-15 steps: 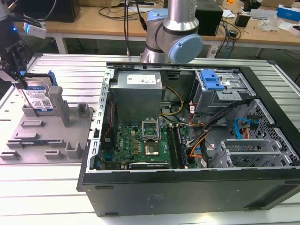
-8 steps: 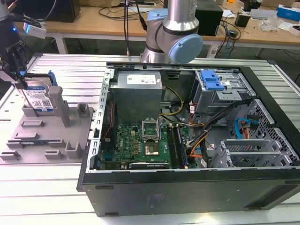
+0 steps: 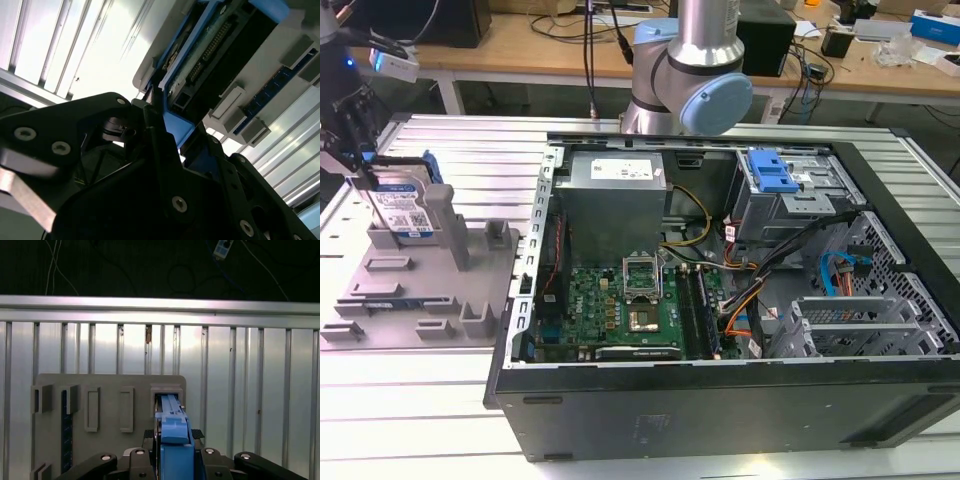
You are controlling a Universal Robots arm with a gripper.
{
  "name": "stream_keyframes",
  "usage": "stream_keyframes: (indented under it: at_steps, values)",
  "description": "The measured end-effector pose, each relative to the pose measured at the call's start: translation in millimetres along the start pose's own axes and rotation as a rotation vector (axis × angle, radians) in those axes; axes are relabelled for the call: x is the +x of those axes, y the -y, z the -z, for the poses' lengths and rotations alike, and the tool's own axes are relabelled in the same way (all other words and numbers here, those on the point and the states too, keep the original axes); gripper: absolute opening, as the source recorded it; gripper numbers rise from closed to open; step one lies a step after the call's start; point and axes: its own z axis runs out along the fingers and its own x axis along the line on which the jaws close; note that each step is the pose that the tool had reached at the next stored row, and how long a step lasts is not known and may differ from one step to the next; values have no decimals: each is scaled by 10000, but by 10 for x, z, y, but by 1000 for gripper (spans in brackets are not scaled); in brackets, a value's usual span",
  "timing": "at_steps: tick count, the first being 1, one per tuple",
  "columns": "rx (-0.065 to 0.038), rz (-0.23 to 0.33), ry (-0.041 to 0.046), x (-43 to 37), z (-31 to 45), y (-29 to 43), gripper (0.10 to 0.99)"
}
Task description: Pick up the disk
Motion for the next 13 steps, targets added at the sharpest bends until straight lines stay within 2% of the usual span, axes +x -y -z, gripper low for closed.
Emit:
stream_keyframes:
  at_steps: [7,13]
  values:
    - [-2,1,4,9,58,-1,369]
    - [-3,1,7,11,173,-3,369]
